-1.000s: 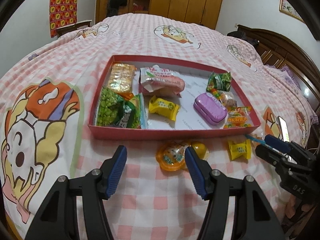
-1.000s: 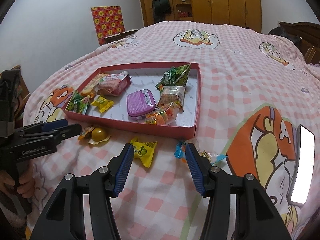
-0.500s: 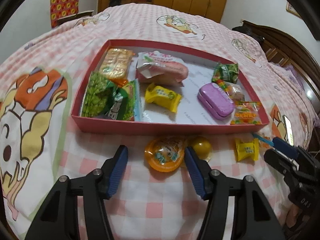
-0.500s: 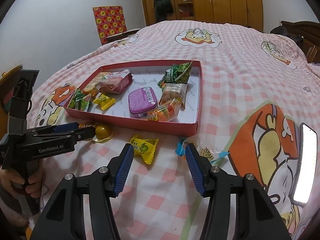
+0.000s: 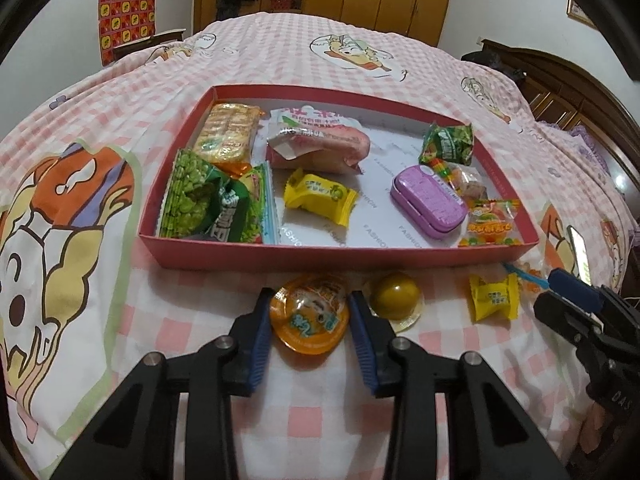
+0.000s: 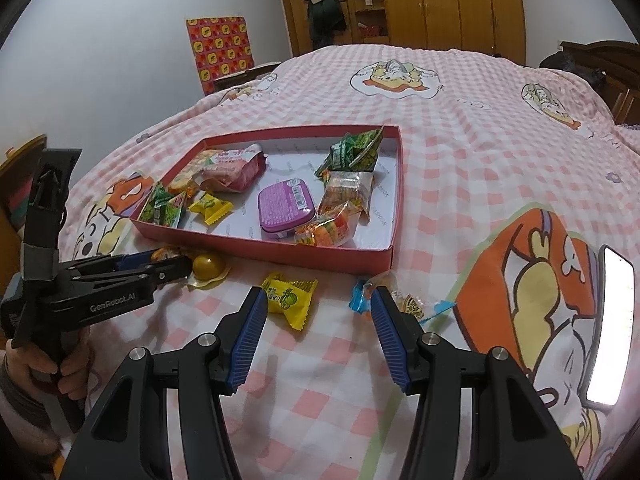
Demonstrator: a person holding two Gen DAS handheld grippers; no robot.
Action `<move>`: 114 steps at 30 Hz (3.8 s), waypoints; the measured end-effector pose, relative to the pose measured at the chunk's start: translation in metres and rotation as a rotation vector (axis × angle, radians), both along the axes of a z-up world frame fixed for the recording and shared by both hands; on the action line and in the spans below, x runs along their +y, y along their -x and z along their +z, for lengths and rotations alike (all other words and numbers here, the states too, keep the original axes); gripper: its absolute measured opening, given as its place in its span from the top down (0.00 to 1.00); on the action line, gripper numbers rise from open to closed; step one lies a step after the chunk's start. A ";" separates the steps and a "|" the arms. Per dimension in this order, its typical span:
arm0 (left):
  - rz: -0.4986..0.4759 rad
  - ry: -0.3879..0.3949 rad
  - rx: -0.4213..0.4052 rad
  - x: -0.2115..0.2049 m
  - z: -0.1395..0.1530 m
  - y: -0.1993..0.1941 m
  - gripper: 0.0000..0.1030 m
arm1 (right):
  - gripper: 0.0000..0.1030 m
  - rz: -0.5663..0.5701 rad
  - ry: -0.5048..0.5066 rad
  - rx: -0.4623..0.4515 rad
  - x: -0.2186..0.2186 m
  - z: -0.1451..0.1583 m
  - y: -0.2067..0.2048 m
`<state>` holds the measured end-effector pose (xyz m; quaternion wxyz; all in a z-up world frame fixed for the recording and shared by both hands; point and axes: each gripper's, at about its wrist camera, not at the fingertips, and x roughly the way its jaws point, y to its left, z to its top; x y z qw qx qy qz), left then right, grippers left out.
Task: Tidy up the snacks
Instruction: 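Grasp the orange jelly cup with the left tool, then grasp the yellow wrapped candy with the right tool while the left tool holds the jelly cup, then carry the jelly cup and yellow candy over the box with both tools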
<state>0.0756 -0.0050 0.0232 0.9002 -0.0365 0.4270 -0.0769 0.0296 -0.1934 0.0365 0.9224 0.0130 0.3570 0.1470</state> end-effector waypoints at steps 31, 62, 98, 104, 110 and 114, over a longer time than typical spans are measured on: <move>-0.013 0.056 -0.014 0.010 0.010 0.015 0.63 | 0.49 0.053 0.006 0.093 0.033 -0.025 -0.020; -0.004 0.068 -0.030 0.014 0.015 0.019 0.63 | 0.73 0.022 -0.043 0.054 0.026 -0.018 -0.011; -0.062 0.052 -0.101 0.000 0.055 -0.004 0.63 | 0.73 0.057 -0.039 0.004 0.043 0.025 -0.019; -0.067 0.035 -0.130 -0.004 0.066 -0.021 0.63 | 0.73 0.056 -0.047 -0.004 0.047 0.034 -0.033; -0.071 0.025 -0.158 -0.010 0.075 -0.039 0.63 | 0.73 0.052 -0.058 -0.006 0.050 0.037 -0.047; -0.070 0.018 -0.170 -0.013 0.077 -0.053 0.63 | 0.73 0.043 -0.058 -0.007 0.052 0.039 -0.060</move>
